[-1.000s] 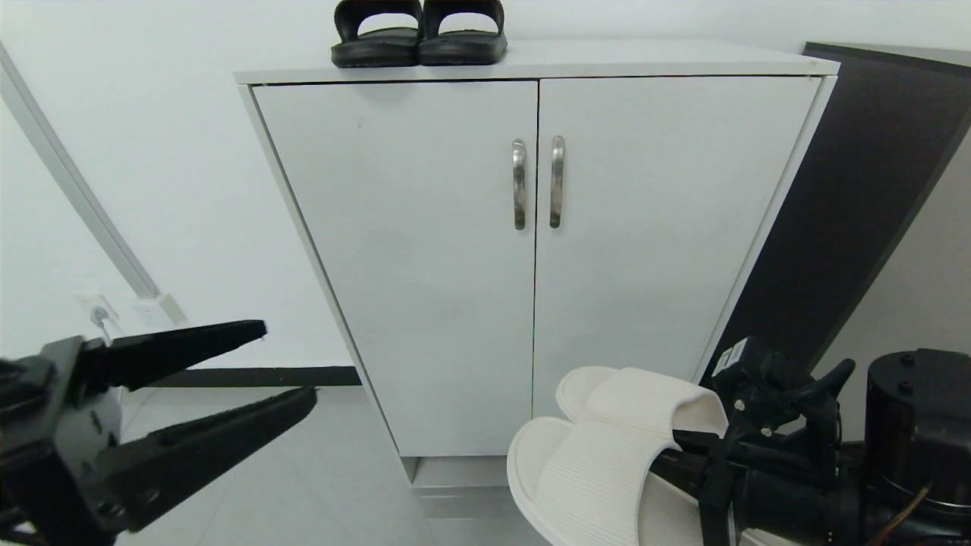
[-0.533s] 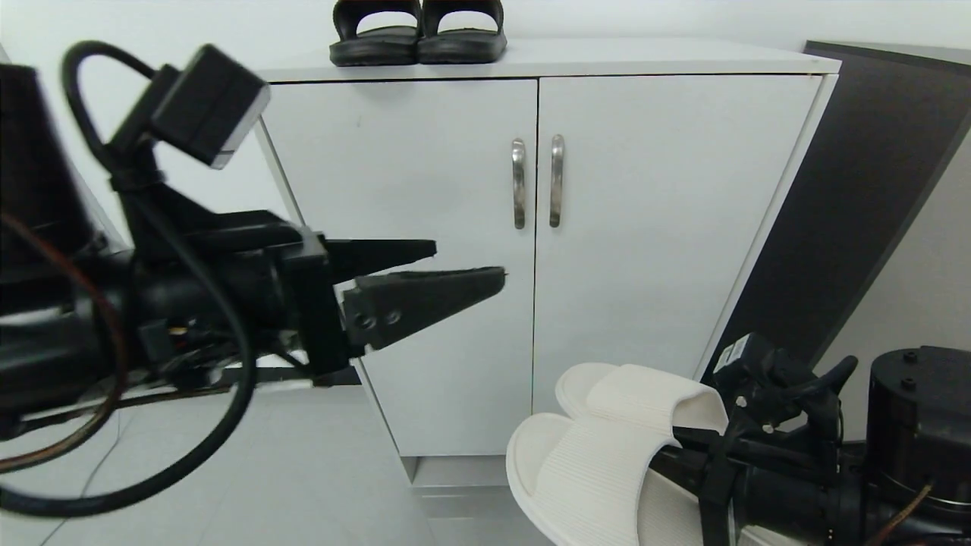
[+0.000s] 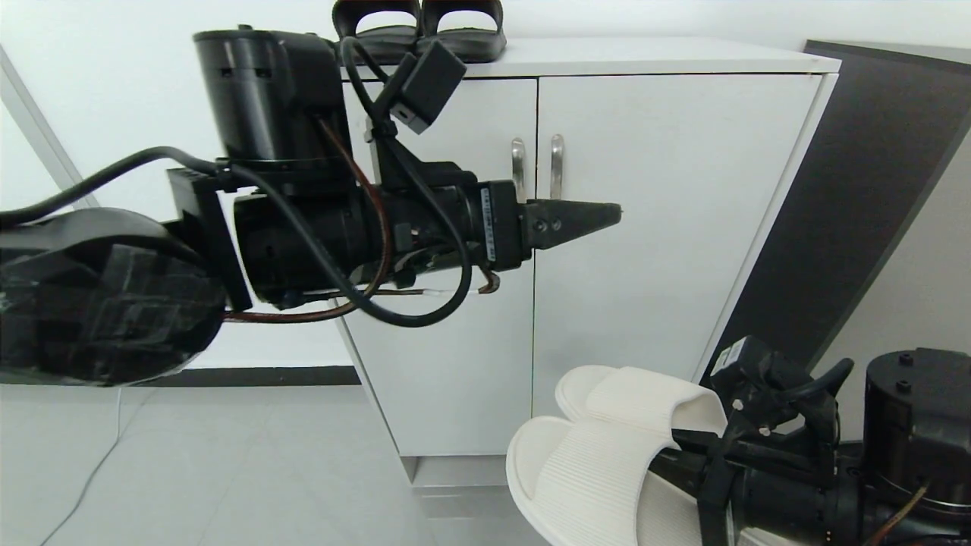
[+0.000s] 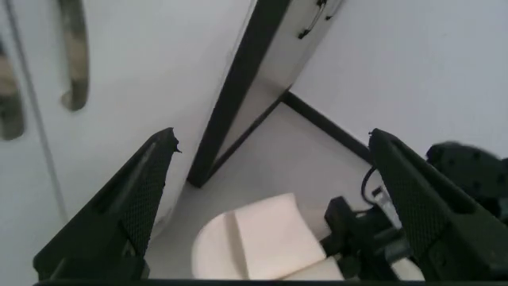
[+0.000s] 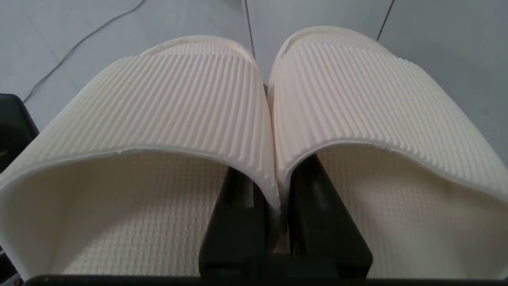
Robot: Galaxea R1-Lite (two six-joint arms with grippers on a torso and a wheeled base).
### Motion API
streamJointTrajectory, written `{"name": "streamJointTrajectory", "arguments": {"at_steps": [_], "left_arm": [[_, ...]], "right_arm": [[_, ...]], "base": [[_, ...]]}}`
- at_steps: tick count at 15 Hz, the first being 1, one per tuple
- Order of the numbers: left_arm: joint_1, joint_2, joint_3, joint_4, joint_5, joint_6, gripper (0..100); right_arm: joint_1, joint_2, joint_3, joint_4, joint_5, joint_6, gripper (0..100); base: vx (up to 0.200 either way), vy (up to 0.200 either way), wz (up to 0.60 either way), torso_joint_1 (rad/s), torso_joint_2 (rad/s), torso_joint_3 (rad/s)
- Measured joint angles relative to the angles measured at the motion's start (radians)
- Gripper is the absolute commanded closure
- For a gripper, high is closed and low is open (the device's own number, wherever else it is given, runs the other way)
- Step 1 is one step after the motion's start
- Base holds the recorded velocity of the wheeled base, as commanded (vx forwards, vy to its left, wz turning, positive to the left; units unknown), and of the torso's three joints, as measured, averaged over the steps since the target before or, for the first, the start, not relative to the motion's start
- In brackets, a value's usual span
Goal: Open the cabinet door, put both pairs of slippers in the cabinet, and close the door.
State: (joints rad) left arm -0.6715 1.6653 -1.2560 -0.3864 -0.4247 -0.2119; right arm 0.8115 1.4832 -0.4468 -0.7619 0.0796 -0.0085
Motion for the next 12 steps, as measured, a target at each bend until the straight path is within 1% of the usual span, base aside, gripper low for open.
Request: {"name": "streamJointTrajectory", "arguments": {"at_steps": [1, 2, 3, 4, 5, 7, 12], "left_arm": [[0.003, 0.028, -0.036, -0.001, -0.037, -0.034, 0], [0.012, 0.050, -0.067, 0.000, -0.087, -0.081, 0], [0.025, 0.065, -0.095, 0.000, -0.118, -0.118, 0], [0.038, 0.081, -0.122, -0.001, -0.127, -0.132, 0], [0.048, 0.102, -0.151, -0.001, -0.121, -0.136, 0], [0.063, 0.143, -0.196, 0.000, -0.078, -0.135, 0], [0.077, 0.225, -0.293, 0.001, 0.002, -0.128, 0]], "right_arm": [[0.000, 0.001, 0.000, 0.000, 0.000, 0.000, 100], [0.000, 0.002, 0.000, 0.000, 0.000, 0.000, 100], [0.000, 0.002, 0.000, 0.000, 0.000, -0.002, 100], [0.000, 0.002, 0.000, 0.000, 0.000, -0.003, 100], [0.000, 0.002, 0.000, 0.000, 0.000, -0.003, 100], [0.000, 0.002, 0.000, 0.000, 0.000, -0.003, 100], [0.001, 0.002, 0.004, 0.000, 0.000, -0.003, 100]], "base": [[0.000, 0.000, 0.00, 0.000, 0.00, 0.000], [0.000, 0.000, 0.00, 0.000, 0.00, 0.000], [0.000, 0.000, 0.00, 0.000, 0.00, 0.000], [0.000, 0.000, 0.00, 0.000, 0.00, 0.000], [0.000, 0.000, 0.00, 0.000, 0.00, 0.000], [0.000, 0.000, 0.00, 0.000, 0.00, 0.000], [0.000, 0.000, 0.00, 0.000, 0.00, 0.000]]}}
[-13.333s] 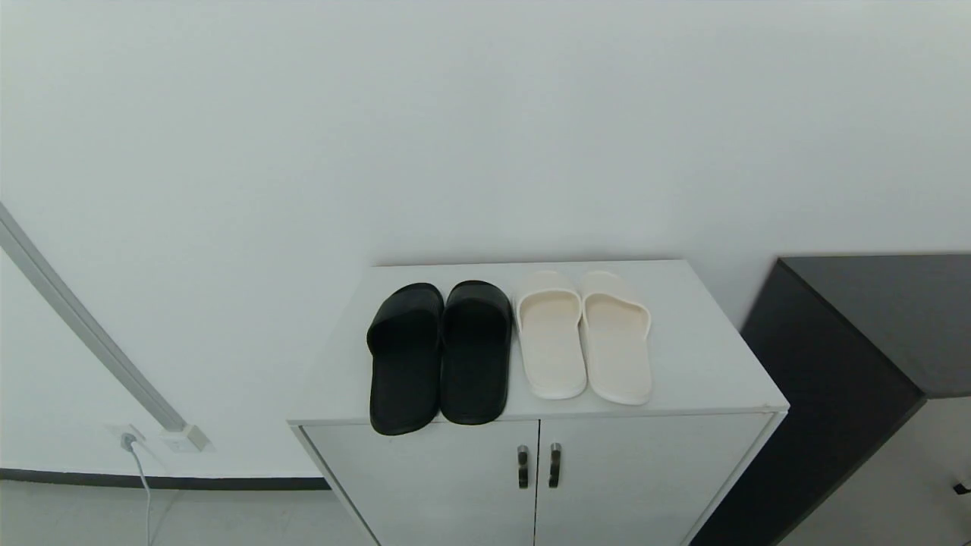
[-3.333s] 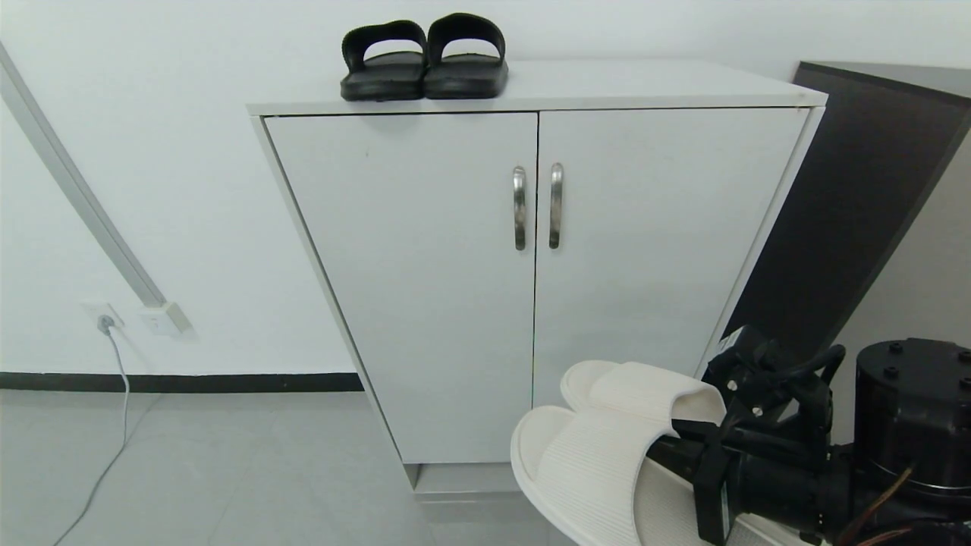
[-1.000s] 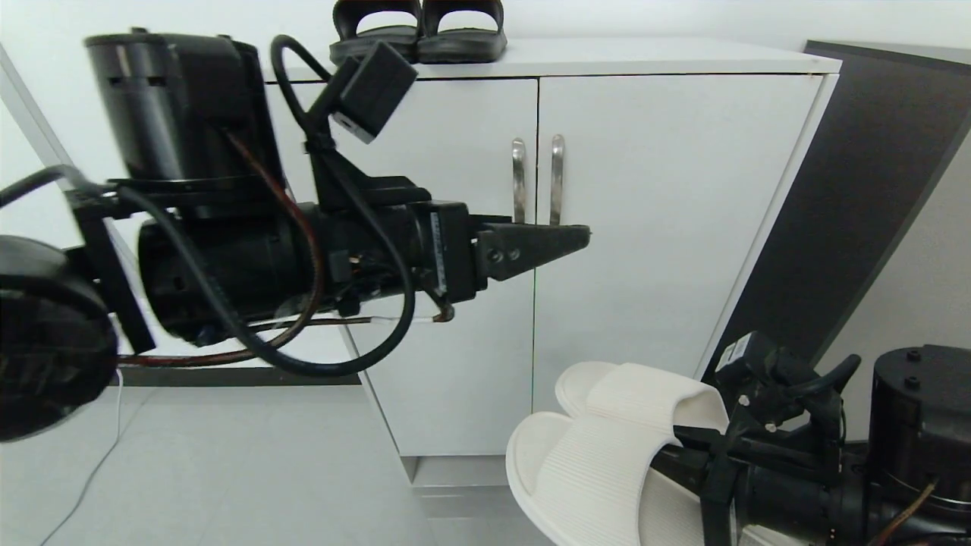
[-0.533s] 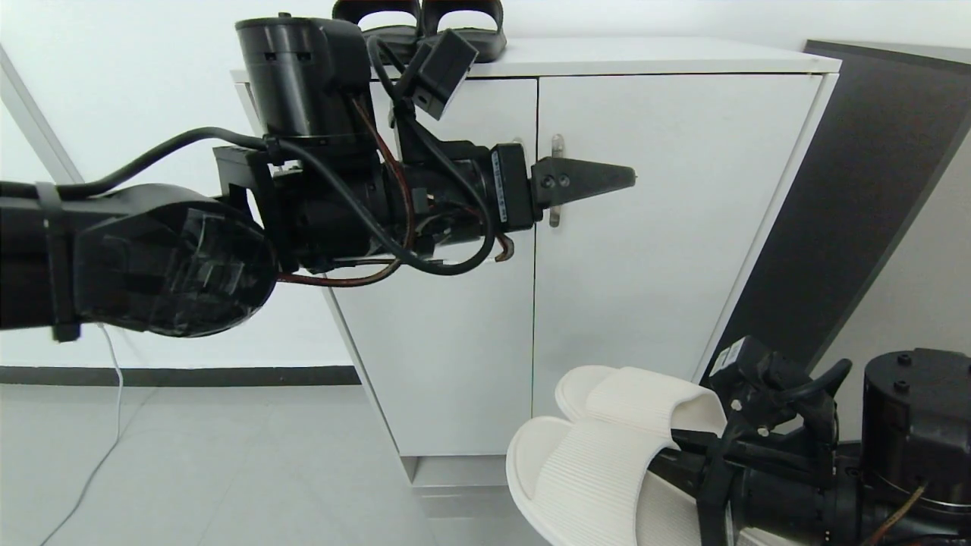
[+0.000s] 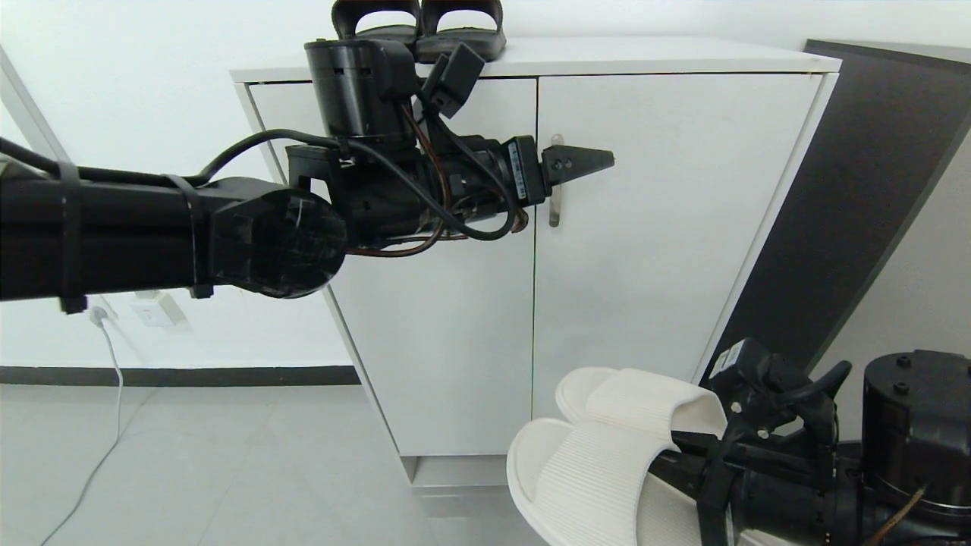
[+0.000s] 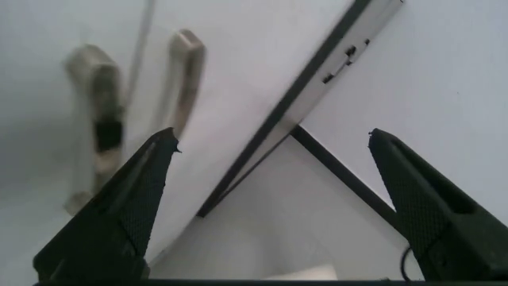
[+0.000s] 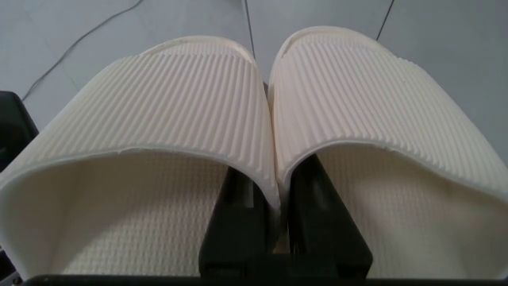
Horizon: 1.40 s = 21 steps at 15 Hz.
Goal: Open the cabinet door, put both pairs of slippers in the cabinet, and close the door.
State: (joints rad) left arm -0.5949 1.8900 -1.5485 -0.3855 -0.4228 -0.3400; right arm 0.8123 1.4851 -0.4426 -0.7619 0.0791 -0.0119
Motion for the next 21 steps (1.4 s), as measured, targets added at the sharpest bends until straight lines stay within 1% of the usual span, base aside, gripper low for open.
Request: {"name": "streamJointTrajectory", "arguments": {"at_steps": [3, 8, 9, 13, 15, 18, 19, 21], "left_arm": [[0.010, 0.032, -0.037, 0.005, 0.032, 0.001, 0], [0.009, 0.071, -0.079, 0.008, 0.038, 0.001, 0], [0.008, 0.075, -0.081, 0.007, 0.039, 0.001, 100], [0.010, 0.081, -0.077, 0.008, 0.048, 0.002, 100], [0.004, 0.075, -0.057, 0.007, 0.039, 0.004, 100], [-0.016, 0.031, 0.016, -0.004, 0.039, 0.005, 100], [-0.026, 0.011, 0.043, -0.003, 0.039, 0.012, 100], [-0.043, -0.032, 0.103, -0.007, 0.040, 0.028, 100]], "right_arm": [[0.001, 0.002, 0.002, 0.001, 0.000, 0.000, 100], [0.002, 0.007, 0.003, 0.001, 0.000, 0.000, 100], [0.002, 0.008, 0.004, 0.001, 0.000, 0.000, 100], [0.002, 0.010, 0.007, 0.001, 0.000, 0.000, 100], [0.003, 0.010, 0.012, 0.001, 0.001, -0.001, 100], [0.013, 0.008, 0.020, 0.001, 0.003, -0.002, 100], [0.019, 0.007, 0.025, 0.000, 0.011, -0.002, 100], [0.030, -0.005, 0.040, 0.001, 0.062, -0.002, 100]], "base": [[0.000, 0.000, 0.00, 0.000, 0.00, 0.000], [0.000, 0.000, 0.00, 0.000, 0.00, 0.000], [0.000, 0.000, 0.00, 0.000, 0.00, 0.000], [0.000, 0.000, 0.00, 0.000, 0.00, 0.000], [0.000, 0.000, 0.00, 0.000, 0.00, 0.000], [0.000, 0.000, 0.00, 0.000, 0.00, 0.000], [0.000, 0.000, 0.00, 0.000, 0.00, 0.000], [0.000, 0.000, 0.00, 0.000, 0.00, 0.000]]}}
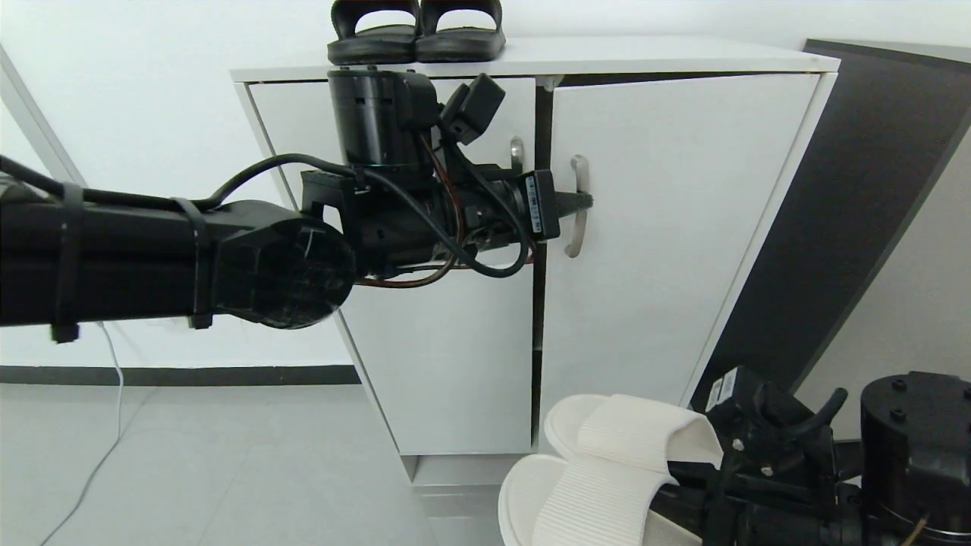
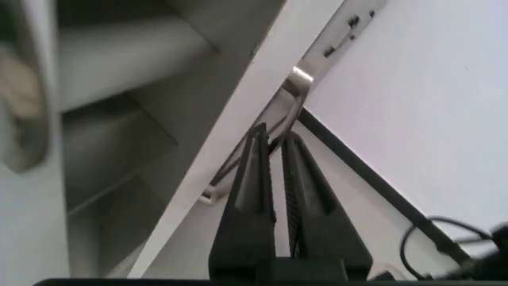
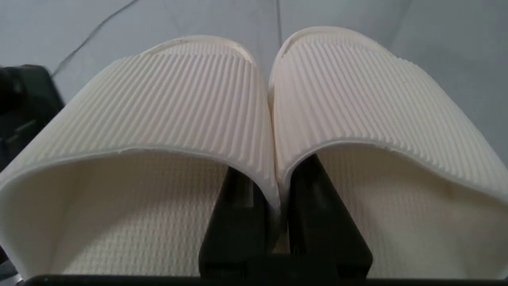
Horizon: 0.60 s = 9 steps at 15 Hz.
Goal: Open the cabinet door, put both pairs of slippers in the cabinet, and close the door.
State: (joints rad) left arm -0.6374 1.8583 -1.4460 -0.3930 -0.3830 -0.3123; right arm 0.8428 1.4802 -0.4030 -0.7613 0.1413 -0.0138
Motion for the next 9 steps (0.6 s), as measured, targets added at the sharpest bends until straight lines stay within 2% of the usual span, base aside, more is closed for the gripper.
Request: {"name": "streamJointTrajectory", "arguments": {"at_steps": [3, 7, 9], "left_arm": [[-0.021, -0.065, 0.095, -0.033, 0.002, 0.003, 100], [-0.032, -0.151, 0.217, -0.072, 0.003, 0.003, 100], [-0.007, -0.170, 0.230, -0.090, 0.000, -0.002, 100]], "right_arm": [[0.009, -0.043, 0.042, 0.006, 0.109, -0.036, 100], [0.022, -0.072, 0.073, 0.006, 0.127, -0.048, 100], [0.023, -0.074, 0.075, 0.006, 0.127, -0.050, 100]], "base": [[0.000, 0.000, 0.00, 0.000, 0.00, 0.000], [0.000, 0.000, 0.00, 0.000, 0.00, 0.000], [0.000, 0.000, 0.00, 0.000, 0.00, 0.000]]}}
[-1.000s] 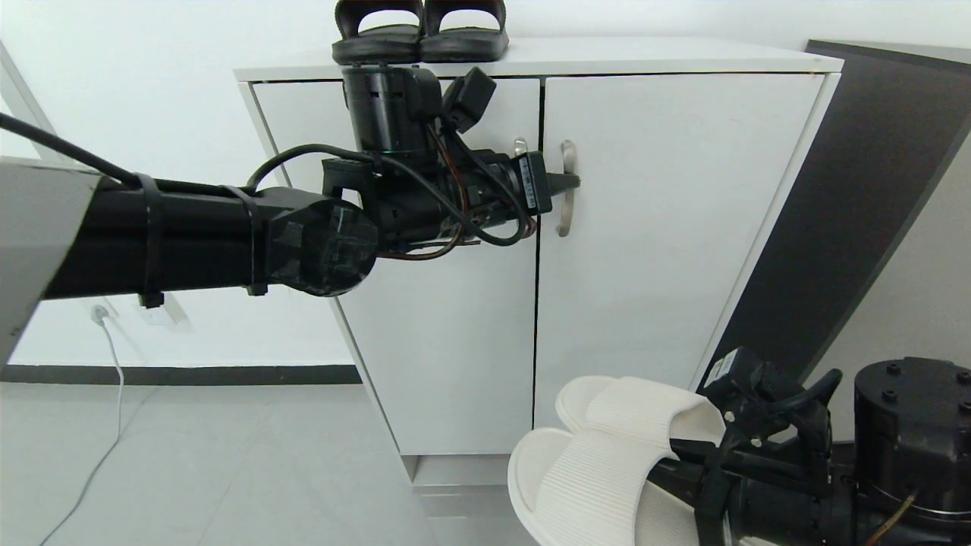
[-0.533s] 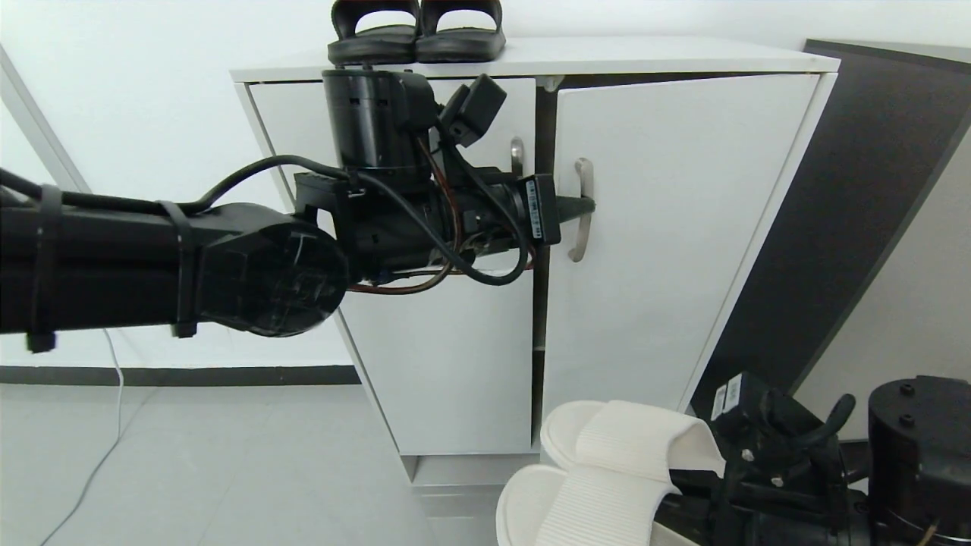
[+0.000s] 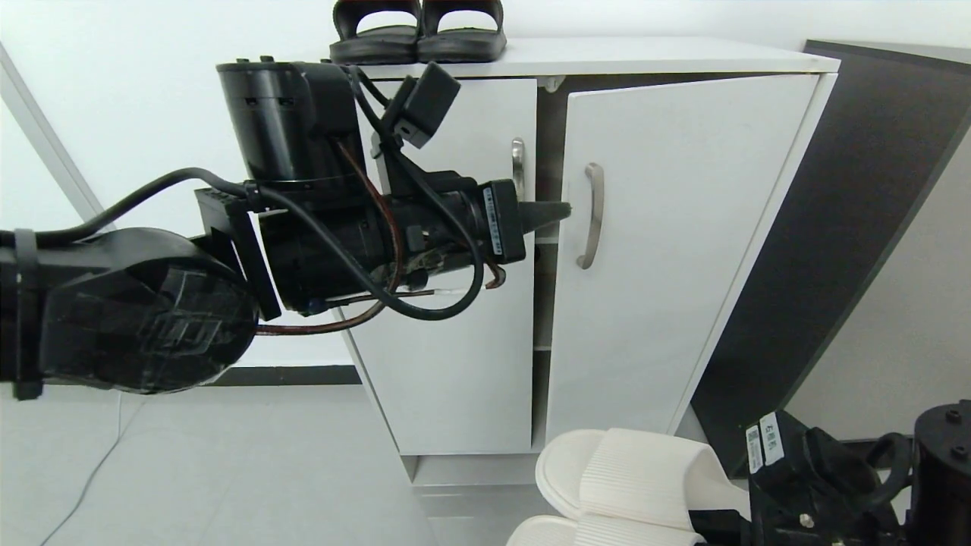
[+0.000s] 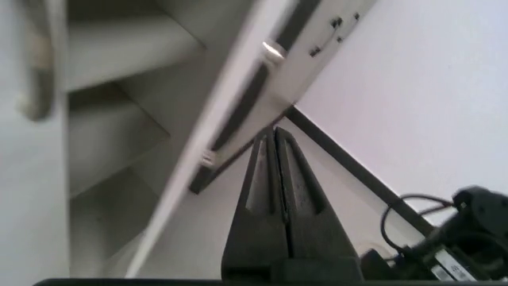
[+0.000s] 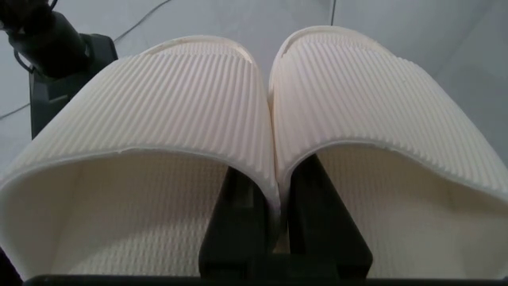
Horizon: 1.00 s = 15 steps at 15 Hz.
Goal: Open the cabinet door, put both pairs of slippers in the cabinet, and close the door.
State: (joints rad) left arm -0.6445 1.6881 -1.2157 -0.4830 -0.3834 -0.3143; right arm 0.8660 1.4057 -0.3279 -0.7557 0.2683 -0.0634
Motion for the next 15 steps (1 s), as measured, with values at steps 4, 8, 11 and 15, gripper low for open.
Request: {"name": "streamJointTrajectory", "arguments": {"at_steps": [4, 8, 11, 15], "left_arm": [[0.064, 0.047, -0.074, -0.009, -0.003, -0.020, 100], [0.071, 0.125, -0.181, -0.008, -0.002, -0.017, 100], [0.068, 0.195, -0.274, -0.006, -0.001, -0.017, 100], [0.064, 0.251, -0.326, -0.003, -0.003, -0.018, 100]], "right_arm": [[0.000, -0.001, 0.002, -0.001, -0.002, -0.001, 100], [0.000, 0.002, 0.002, -0.001, -0.002, -0.001, 100], [0.000, 0.004, 0.002, 0.000, -0.002, -0.001, 100], [0.000, 0.011, 0.001, 0.000, -0.002, 0.000, 100]], "base": [[0.000, 0.000, 0.00, 0.000, 0.00, 0.000], [0.000, 0.000, 0.00, 0.000, 0.00, 0.000], [0.000, 0.000, 0.00, 0.000, 0.00, 0.000], [0.000, 0.000, 0.00, 0.000, 0.00, 0.000]]}}
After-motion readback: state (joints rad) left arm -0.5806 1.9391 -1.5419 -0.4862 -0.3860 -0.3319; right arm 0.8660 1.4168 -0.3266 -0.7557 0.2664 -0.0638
